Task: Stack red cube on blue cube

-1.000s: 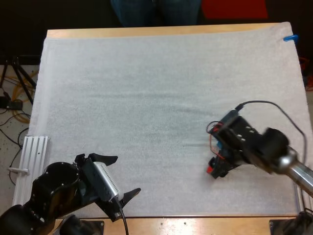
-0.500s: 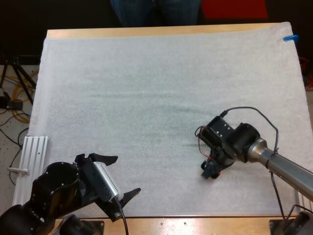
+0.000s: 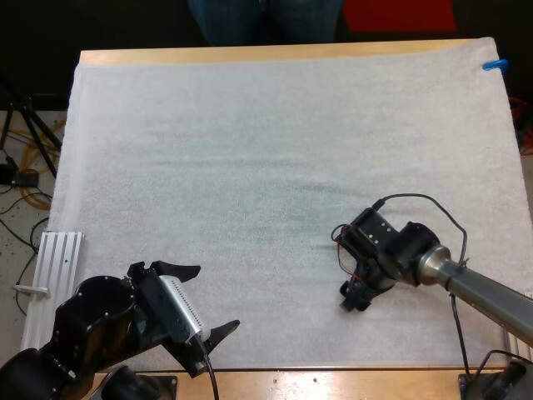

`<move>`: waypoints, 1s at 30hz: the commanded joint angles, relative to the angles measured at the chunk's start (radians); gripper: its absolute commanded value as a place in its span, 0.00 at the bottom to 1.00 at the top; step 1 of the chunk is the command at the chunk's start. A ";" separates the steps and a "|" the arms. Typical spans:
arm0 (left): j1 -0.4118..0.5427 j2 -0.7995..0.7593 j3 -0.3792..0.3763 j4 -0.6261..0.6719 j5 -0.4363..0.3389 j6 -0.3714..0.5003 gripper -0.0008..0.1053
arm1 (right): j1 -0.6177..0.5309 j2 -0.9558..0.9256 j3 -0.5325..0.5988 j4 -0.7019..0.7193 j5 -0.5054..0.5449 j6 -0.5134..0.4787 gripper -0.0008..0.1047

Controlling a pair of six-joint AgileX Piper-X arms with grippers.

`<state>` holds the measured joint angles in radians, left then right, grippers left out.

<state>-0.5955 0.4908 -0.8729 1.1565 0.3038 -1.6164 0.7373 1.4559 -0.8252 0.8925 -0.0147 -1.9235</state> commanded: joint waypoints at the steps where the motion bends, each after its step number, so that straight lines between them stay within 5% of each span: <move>1: -0.003 0.003 -0.006 -0.003 0.007 0.005 0.83 | 0.002 0.014 0.002 -0.003 -0.013 -0.006 0.74; 7: -0.003 0.003 -0.006 -0.003 0.007 0.005 0.83 | 0.002 0.058 0.002 0.000 -0.013 -0.005 0.71; 15: -0.003 0.003 -0.006 -0.003 0.007 0.005 0.83 | 0.002 0.059 0.002 -0.002 -0.011 -0.006 0.20; 18: -0.003 0.003 -0.006 -0.003 0.007 0.005 0.83 | 0.002 0.055 -0.006 0.007 0.015 -0.002 0.12; 30: -0.003 0.003 -0.006 -0.009 0.007 0.005 0.83 | 0.000 -0.035 -0.194 0.159 0.116 -0.021 0.11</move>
<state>-0.5955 0.4908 -0.8729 1.1557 0.3038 -1.6164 0.7373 1.4266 -1.0058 1.0292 0.0886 -1.9343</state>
